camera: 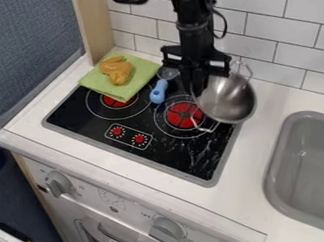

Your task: Move the silver pot from the right burner to the bottom left side of the stove

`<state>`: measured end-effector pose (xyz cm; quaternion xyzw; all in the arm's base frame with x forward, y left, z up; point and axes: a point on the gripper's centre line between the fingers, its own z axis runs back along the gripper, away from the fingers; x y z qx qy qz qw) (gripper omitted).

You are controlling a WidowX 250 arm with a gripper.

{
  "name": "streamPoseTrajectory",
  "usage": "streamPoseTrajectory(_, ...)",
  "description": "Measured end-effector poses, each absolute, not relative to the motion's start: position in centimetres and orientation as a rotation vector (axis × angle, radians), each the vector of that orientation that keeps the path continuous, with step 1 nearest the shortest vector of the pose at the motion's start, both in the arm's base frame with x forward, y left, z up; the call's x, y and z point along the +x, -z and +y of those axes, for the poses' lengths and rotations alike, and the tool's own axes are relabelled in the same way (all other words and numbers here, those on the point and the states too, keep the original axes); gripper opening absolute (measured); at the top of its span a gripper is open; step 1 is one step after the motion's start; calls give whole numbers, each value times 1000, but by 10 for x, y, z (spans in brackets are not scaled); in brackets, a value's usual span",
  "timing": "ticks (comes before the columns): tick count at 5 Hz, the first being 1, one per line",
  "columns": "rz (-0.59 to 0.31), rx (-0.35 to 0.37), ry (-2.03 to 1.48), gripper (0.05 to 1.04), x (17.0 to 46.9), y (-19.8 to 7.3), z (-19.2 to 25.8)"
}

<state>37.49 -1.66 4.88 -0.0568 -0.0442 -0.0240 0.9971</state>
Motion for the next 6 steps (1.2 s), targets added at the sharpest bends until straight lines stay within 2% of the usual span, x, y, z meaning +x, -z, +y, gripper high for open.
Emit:
streamPoseTrajectory(1,-144,-142,44,69,368,-88,0)
streamPoseTrajectory(2,-194,-109,-49,69,341,-116,47)
streamPoseTrajectory(3,-169,32,-141,69,297,-128,89)
streamPoseTrajectory(4,-120,127,-281,69,269,-120,134)
streamPoseTrajectory(5,-47,143,-356,69,262,-90,178)
streamPoseTrajectory(6,-29,106,-376,69,262,-65,199)
